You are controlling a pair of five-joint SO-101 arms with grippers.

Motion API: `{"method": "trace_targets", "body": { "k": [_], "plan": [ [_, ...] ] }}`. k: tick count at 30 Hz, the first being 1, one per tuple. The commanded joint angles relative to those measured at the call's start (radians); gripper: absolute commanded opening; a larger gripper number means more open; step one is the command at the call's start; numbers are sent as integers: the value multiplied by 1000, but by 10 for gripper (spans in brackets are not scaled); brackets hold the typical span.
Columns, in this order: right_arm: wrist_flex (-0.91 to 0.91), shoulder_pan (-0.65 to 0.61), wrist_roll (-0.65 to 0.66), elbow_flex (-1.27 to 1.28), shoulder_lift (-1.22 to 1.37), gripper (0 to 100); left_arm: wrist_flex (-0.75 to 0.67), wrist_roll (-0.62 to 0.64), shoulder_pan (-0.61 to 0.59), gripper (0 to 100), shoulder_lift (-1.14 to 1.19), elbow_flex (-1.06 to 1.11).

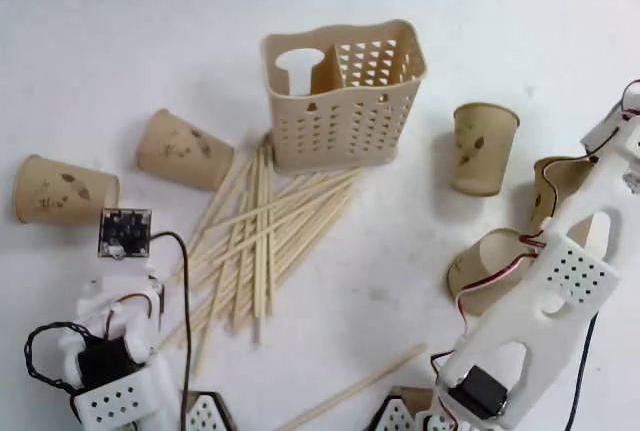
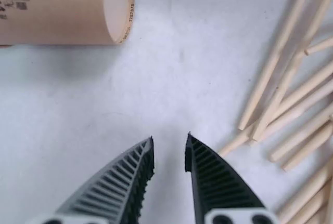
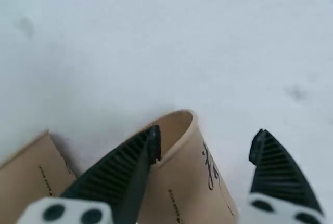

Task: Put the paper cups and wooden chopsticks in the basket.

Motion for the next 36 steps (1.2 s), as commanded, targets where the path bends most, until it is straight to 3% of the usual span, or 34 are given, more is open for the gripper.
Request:
{"method": "trace_targets", "body": {
  "k": [1, 5, 8, 13, 15, 36],
  "plan": [
    [-8, -4, -5, -5, 8, 276, 9, -12, -5, 117, 4, 0],
    [25, 12, -3, 6, 47, 256, 9, -12, -5, 117, 4, 0],
    [24, 39, 5, 5, 77, 153, 9, -12, -5, 117, 4, 0],
    [27, 59, 219, 6, 94, 40, 8, -12, -5, 117, 4, 0],
    [28, 77, 249, 6, 99, 22, 8, -12, -5, 117, 4, 0],
    [28, 116, 172, 6, -323, 16, 6, -12, -5, 117, 4, 0]
  ]
}}
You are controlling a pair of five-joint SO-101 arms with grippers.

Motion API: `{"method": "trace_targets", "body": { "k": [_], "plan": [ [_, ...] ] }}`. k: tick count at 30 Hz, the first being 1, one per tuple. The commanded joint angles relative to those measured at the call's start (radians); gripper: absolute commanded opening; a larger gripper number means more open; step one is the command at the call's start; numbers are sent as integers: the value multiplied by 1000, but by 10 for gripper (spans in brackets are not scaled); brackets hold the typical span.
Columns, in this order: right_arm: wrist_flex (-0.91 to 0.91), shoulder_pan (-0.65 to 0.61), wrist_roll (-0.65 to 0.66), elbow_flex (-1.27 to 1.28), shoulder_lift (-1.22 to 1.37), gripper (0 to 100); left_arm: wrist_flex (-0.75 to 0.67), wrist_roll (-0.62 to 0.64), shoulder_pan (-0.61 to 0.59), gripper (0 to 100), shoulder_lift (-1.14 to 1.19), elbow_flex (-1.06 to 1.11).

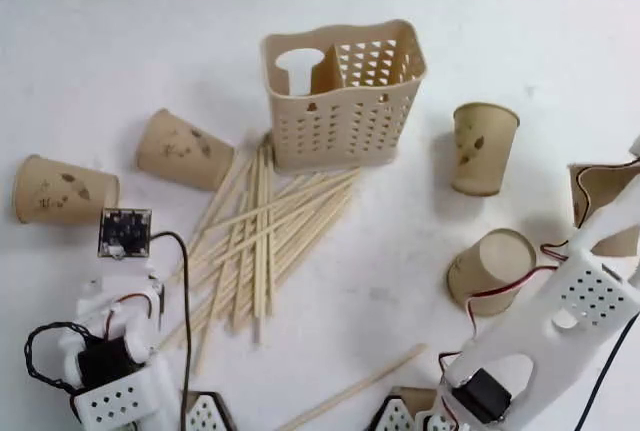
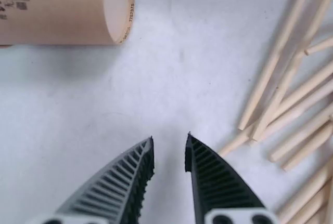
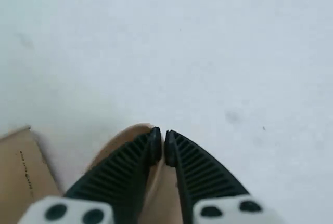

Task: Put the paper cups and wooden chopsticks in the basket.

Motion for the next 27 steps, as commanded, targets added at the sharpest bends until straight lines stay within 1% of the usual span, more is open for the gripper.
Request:
{"method": "trace_targets", "body": {
  "k": [1, 4, 7, 10, 12, 14, 17, 18, 19, 21, 23, 25, 27],
  "plan": [
    [8, 7, -74, -11, -166, 16, 6, -12, -5, 117, 4, 0],
    [4, -10, -161, -23, -249, 15, 6, -12, -5, 117, 4, 0],
    [4, -73, -222, -31, -366, 15, 6, -12, -5, 117, 4, 0],
    [2, -185, -272, -31, -483, 16, 6, -12, -5, 117, 4, 0],
    [2, -282, -270, -28, -544, 17, 6, -12, -5, 117, 4, 0],
    [2, -334, -269, -26, -593, 17, 6, -12, -5, 117, 4, 0],
    [2, -318, -267, -18, -628, 18, 8, -12, -5, 117, 4, 0],
    [2, -303, -256, -17, -622, 18, 8, -12, -5, 117, 4, 0],
    [2, -286, -218, -9, -607, 20, 8, -12, -5, 117, 4, 0],
    [-1, -271, -130, 32, -559, 57, 8, -12, -5, 117, 4, 0],
    [-30, -277, -68, 81, -490, 136, 8, -12, -5, 117, 4, 0],
    [-77, -291, -48, 117, -410, 229, 8, -12, -5, 117, 4, 0],
    [-119, -302, -44, 121, -329, 293, 8, -12, -5, 117, 4, 0]
  ]
}}
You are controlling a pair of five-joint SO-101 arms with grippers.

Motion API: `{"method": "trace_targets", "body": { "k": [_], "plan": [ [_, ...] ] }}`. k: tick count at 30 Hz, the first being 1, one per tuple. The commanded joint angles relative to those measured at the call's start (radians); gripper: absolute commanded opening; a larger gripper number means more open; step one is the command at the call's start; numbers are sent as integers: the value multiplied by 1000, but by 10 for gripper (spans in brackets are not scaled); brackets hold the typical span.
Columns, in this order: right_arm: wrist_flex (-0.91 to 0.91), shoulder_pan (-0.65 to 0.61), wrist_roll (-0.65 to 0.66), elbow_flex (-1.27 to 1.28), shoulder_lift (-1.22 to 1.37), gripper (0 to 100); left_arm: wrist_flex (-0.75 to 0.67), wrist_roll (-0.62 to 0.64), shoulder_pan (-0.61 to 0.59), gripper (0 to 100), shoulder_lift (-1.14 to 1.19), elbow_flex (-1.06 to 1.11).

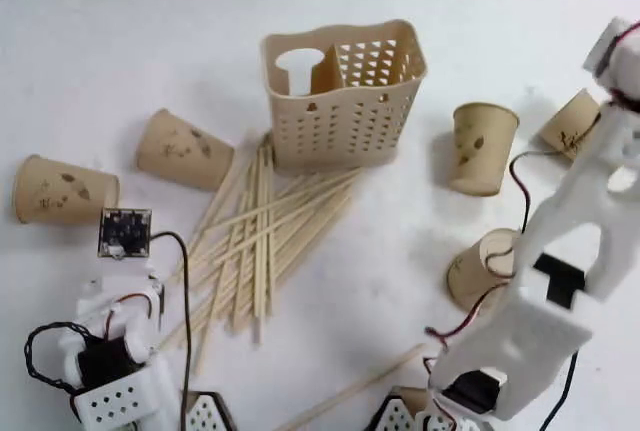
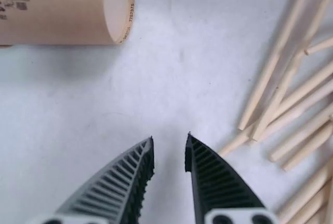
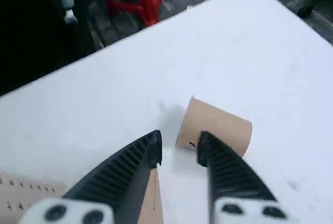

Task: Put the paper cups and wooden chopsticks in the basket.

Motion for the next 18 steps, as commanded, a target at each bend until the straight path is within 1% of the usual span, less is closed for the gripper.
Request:
{"method": "trace_targets", "body": {
  "k": [1, 7, 12, 16, 18],
  "plan": [
    [-105, -19, 35, 17, 150, 305, 8, -12, -5, 117, 4, 0],
    [-243, 1, 37, -8, 338, 270, 8, -12, -5, 117, 4, 0],
    [-277, 5, 38, -54, 450, 271, 6, -12, -5, 117, 4, 0],
    [-314, 18, 89, -87, 532, 269, 6, -12, -5, 116, 4, 0],
    [-332, 35, 92, -106, 565, 269, 6, -12, -5, 116, 4, 0]
  ]
}}
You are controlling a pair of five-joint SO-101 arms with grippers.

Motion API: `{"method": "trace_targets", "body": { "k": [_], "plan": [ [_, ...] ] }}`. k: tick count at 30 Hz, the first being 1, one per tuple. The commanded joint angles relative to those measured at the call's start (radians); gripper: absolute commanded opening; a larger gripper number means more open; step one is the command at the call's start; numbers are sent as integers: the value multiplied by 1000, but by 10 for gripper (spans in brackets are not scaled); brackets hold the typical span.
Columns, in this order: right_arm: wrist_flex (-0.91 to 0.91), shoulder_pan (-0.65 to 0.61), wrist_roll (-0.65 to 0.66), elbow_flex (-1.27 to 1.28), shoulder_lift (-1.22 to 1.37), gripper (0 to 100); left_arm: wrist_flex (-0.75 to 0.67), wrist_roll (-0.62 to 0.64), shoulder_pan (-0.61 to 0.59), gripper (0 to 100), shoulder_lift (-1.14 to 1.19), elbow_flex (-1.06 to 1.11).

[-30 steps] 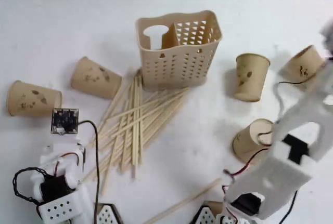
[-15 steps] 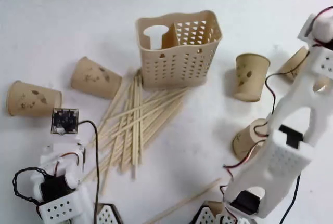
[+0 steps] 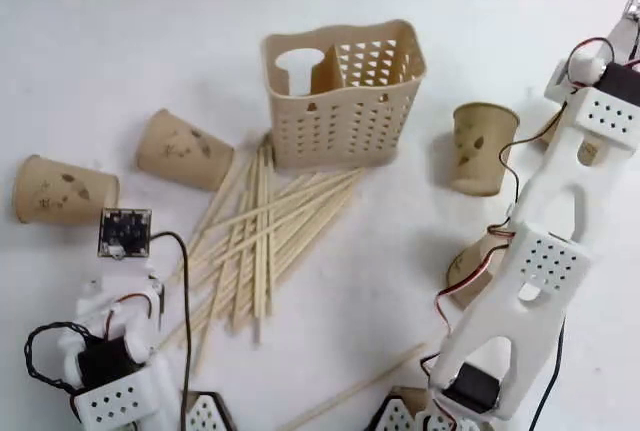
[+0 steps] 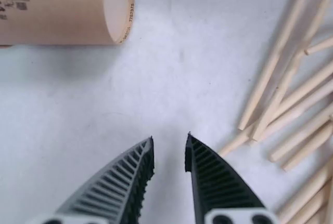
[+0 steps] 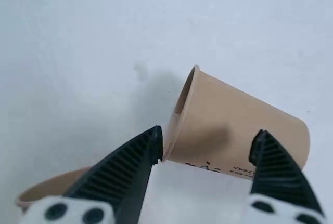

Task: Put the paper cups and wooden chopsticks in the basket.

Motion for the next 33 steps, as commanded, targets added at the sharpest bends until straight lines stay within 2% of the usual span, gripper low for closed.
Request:
{"method": "trace_targets", "body": {
  "k": [1, 12, 22, 29, 33],
  "plan": [
    [-48, 47, 25, -77, 36, 269, 6, -12, -5, 116, 4, 0],
    [-45, 134, 34, -132, 131, 269, 6, -12, -5, 116, 4, 0],
    [130, 8, 23, -279, 35, 269, 5, -12, -5, 116, 4, 0],
    [59, -24, -58, -281, 77, 269, 5, -12, -5, 116, 4, 0],
    [7, -22, -60, -282, 156, 269, 5, -12, -5, 116, 4, 0]
  ]
}}
